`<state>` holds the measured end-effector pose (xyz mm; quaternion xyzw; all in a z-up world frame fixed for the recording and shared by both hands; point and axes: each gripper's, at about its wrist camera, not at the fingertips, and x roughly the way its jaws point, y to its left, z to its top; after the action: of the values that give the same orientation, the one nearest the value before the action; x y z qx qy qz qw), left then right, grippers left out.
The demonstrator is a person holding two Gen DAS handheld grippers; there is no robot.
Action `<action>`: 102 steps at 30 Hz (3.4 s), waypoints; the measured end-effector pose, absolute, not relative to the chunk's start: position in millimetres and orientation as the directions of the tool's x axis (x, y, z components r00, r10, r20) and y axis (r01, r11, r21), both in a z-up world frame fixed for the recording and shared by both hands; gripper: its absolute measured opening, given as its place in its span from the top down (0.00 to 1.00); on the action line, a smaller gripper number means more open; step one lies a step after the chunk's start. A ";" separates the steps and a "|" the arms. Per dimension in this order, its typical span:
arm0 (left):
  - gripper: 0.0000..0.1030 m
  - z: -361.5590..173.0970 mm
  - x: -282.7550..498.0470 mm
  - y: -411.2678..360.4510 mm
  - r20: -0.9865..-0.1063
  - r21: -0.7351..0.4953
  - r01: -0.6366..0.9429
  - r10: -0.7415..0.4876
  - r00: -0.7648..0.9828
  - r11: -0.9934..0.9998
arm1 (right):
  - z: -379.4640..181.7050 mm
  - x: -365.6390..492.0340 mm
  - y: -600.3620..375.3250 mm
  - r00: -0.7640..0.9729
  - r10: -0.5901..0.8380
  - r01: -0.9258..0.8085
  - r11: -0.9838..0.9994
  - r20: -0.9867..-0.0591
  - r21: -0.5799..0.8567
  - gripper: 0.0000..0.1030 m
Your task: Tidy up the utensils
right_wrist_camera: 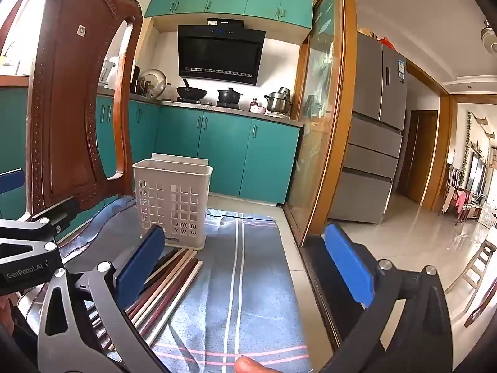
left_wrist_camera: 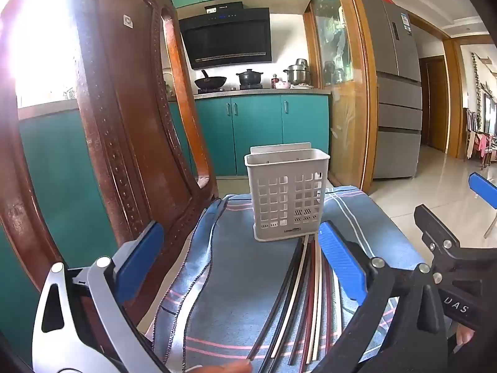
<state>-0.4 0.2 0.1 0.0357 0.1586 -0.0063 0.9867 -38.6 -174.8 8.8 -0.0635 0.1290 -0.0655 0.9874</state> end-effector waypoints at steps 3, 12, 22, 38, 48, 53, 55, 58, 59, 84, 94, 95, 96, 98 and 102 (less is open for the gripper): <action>0.04 0.2 -0.6 0.6 -0.314 0.069 0.020 0.002 0.949 0.997 | 8.5 -38.5 -175.0 0.958 -0.145 0.112 0.984 -0.249 -0.141 0.02; 0.04 0.1 -0.4 0.7 -0.320 0.073 0.027 -0.002 0.948 0.997 | 10.0 -40.0 -173.9 0.958 -0.144 0.113 0.984 -0.250 -0.136 0.02; 0.04 -0.8 -0.9 -1.3 -0.322 0.075 0.030 -0.004 0.947 0.997 | 9.5 -39.3 -173.2 0.958 -0.144 0.113 0.984 -0.247 -0.136 0.02; 0.04 -0.2 -5.9 -1.0 -0.323 0.077 0.031 -0.005 0.946 0.997 | 11.2 -41.3 -173.6 0.959 -0.144 0.114 0.985 -0.243 -0.133 0.02; 0.04 -1.8 -3.5 -2.5 -0.321 0.076 0.031 -0.005 0.947 0.997 | 10.4 -40.9 -174.1 0.959 -0.142 0.112 0.985 -0.245 -0.131 0.02; 0.04 -0.8 -4.8 -1.7 -0.318 0.070 0.033 -0.009 0.948 0.997 | 9.1 -40.5 -174.2 0.959 -0.147 0.117 0.984 -0.243 -0.131 0.02; 0.04 -0.8 -5.8 -2.1 -0.317 0.070 0.034 -0.010 0.948 0.997 | 9.1 -40.5 -174.4 0.958 -0.149 0.119 0.984 -0.244 -0.131 0.02; 0.04 -1.9 -4.2 -2.2 -0.322 0.071 0.033 -0.008 0.947 0.997 | 8.6 -40.4 -174.9 0.958 -0.149 0.119 0.984 -0.244 -0.131 0.02; 0.04 -1.9 -4.3 -2.3 -0.322 0.071 0.033 -0.008 0.947 0.997 | 8.5 -40.5 -175.0 0.959 -0.148 0.119 0.984 -0.243 -0.130 0.02; 0.04 -1.1 -1.6 0.9 -0.325 0.069 0.024 0.000 0.946 0.997 | 8.5 -42.0 -178.7 0.959 -0.157 0.130 0.983 -0.234 -0.128 0.02; 0.04 -1.2 -0.8 1.8 -0.324 0.069 0.023 0.000 0.946 0.997 | 8.6 -42.5 -179.6 0.959 -0.159 0.131 0.983 -0.233 -0.130 0.02; 0.04 -1.2 -0.8 1.9 -0.325 0.068 0.023 0.000 0.946 0.997 | 8.6 -42.4 -179.9 0.960 -0.158 0.131 0.983 -0.233 -0.130 0.02; 0.04 -1.2 -0.9 1.9 -0.325 0.068 0.024 0.000 0.946 0.997 | 8.5 -42.5 -179.5 0.959 -0.159 0.131 0.983 -0.233 -0.130 0.02; 0.04 -1.2 -0.8 1.9 -0.324 0.068 0.023 0.000 0.946 0.997 | 8.5 -42.5 -179.8 0.959 -0.159 0.132 0.983 -0.233 -0.130 0.02; 0.04 -1.3 -0.9 1.8 -0.325 0.068 0.024 0.000 0.946 0.997 | 8.4 -42.5 -179.3 0.960 -0.159 0.131 0.983 -0.233 -0.129 0.02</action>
<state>-0.9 1.8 -1.3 0.0356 0.1644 -0.0060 0.9857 -42.5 -179.3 8.4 -0.0563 0.1220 -0.0732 0.9882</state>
